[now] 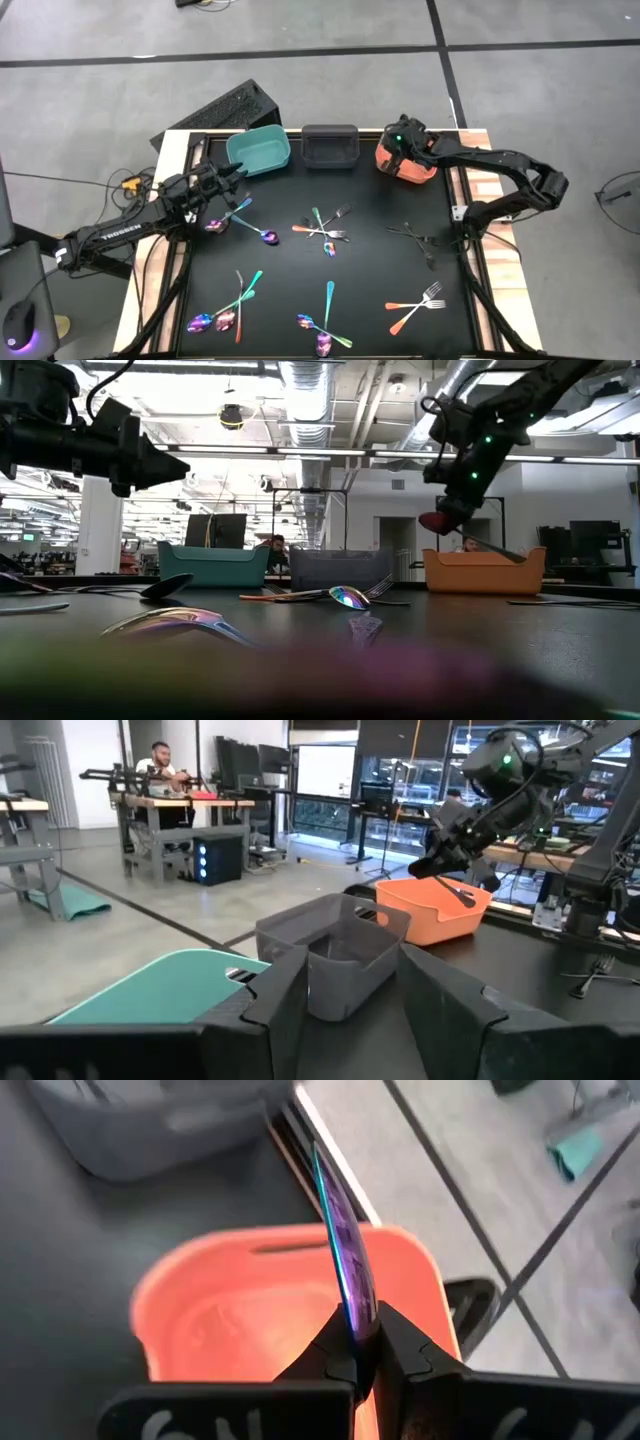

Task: Sort silverware by color (type)
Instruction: Put the blue spoon into the orange bin, then put the orange fork into the black bin

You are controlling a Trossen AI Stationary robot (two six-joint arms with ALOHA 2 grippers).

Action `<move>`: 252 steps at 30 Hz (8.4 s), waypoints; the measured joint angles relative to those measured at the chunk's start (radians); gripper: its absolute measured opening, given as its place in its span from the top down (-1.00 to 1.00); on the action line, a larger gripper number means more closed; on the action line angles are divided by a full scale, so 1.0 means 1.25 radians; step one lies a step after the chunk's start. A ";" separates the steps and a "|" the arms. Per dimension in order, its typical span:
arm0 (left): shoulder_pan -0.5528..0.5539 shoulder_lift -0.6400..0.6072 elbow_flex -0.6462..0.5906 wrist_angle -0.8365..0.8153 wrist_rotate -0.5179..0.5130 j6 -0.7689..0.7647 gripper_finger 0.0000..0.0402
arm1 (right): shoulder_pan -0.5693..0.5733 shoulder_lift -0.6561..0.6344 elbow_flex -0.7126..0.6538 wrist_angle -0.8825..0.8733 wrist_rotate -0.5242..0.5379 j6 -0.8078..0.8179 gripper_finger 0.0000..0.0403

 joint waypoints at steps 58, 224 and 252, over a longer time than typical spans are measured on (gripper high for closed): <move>-0.292 0.254 -0.006 0.365 0.035 -0.024 0.28 | 0.927 -0.144 0.050 -0.575 -0.293 1.295 0.04; -0.443 1.067 0.560 0.180 -0.001 0.040 0.08 | 0.739 -0.086 -0.108 0.366 0.256 0.396 0.97; -0.444 1.067 0.560 0.184 -0.165 0.074 -0.12 | 0.741 -0.087 -0.107 0.360 0.249 0.356 0.97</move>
